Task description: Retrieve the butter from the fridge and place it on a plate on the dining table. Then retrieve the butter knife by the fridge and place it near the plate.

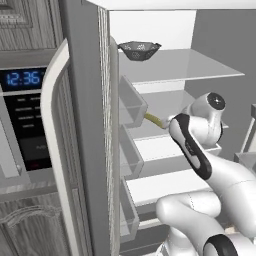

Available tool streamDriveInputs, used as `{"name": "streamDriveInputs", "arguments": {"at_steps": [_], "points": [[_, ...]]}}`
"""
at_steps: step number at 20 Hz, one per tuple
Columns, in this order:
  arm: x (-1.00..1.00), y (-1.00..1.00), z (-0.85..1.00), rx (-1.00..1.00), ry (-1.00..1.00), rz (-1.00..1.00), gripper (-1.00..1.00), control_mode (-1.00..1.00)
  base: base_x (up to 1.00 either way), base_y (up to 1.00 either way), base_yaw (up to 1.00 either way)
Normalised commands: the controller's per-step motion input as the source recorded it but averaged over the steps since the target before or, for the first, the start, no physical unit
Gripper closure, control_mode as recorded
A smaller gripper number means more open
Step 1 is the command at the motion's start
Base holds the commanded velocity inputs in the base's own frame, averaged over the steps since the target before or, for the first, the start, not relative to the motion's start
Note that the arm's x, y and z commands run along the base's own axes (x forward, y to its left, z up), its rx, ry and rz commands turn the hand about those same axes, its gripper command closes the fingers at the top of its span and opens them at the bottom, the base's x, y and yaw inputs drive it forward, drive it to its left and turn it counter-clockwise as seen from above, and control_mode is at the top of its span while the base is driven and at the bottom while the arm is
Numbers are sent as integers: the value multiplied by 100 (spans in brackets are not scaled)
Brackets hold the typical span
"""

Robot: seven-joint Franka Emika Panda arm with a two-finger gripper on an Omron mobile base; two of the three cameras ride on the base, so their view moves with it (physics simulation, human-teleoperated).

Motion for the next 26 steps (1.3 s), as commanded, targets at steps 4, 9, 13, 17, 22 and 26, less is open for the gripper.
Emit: {"name": "streamDriveInputs", "arguments": {"at_steps": [4, 9, 13, 17, 22, 26], "points": [[25, 0, -9, -11, -2, 14, -100, -100, 0, 0, 0], [40, 0, -1, -13, 3, 15, -100, -100, 0, 0, 0], [28, 14, 0, -4, 5, 3, -100, -100, 0, 0, 0], [39, 11, 0, -1, 3, 0, -100, -100, 0, 0, 0], [43, 12, -4, 0, 0, 0, -100, -100, 0, 0, 0], [20, 0, -19, 0, 0, 0, -100, -100, 0, 0, 0]]}}
